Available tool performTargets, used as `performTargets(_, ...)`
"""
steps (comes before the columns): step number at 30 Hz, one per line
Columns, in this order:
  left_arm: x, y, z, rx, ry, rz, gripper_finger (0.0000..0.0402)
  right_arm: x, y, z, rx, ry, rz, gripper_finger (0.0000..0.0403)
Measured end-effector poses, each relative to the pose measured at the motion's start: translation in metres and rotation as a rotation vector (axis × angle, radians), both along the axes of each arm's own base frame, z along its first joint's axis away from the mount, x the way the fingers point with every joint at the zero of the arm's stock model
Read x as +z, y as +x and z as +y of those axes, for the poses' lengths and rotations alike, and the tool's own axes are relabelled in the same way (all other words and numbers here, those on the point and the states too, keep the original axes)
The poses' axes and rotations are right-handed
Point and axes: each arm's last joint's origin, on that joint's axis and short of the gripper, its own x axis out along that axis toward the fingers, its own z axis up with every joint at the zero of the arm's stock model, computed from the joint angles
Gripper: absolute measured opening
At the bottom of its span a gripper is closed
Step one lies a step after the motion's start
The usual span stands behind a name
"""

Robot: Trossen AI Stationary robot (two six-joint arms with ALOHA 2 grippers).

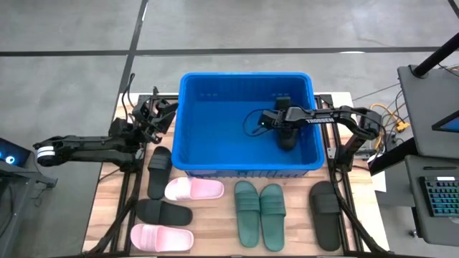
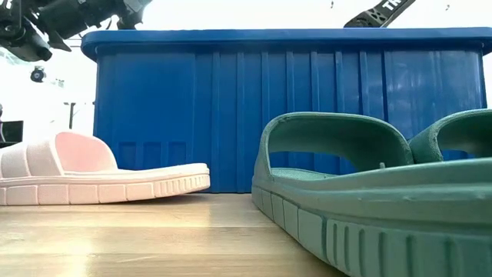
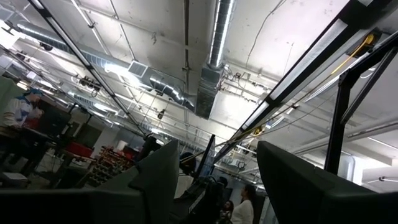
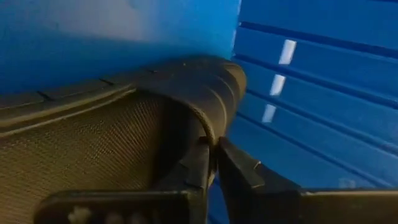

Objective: Pick and place slides into bin
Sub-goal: Put the black slide into the blue container

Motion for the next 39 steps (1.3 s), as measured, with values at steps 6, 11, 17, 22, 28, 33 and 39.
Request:
performTargets(6,0.0,0.0,0.0,-0.004,0.003,0.002,0.0201,-0.001,0.0,0.001,-0.011,0.056,-0.034,0.0077)
performTargets(11,-0.001,0.0,0.0,-0.007,0.004,0.006,0.0201,-0.002,-0.001,0.0,-0.017,0.058,-0.034,0.0119)
performTargets(17,-0.001,0.0,-0.001,-0.02,0.012,0.008,0.0201,0.007,-0.007,0.002,-0.036,0.064,-0.046,0.0161)
performTargets(22,-0.002,0.0,-0.001,-0.022,0.013,0.011,0.0201,0.023,-0.012,0.007,-0.032,0.133,-0.149,0.0183)
performTargets(28,-0.004,0.0,-0.001,-0.022,0.012,0.015,0.0201,0.036,-0.017,0.01,-0.022,0.144,-0.207,0.0191)
performTargets(33,-0.004,0.0,-0.001,-0.022,0.012,0.015,0.0201,0.053,-0.024,0.012,-0.116,0.096,-0.306,0.0191)
performTargets(39,-0.004,0.0,-0.001,-0.022,0.012,0.015,0.0201,0.1,-0.026,0.02,-0.187,0.105,-0.591,0.0188)
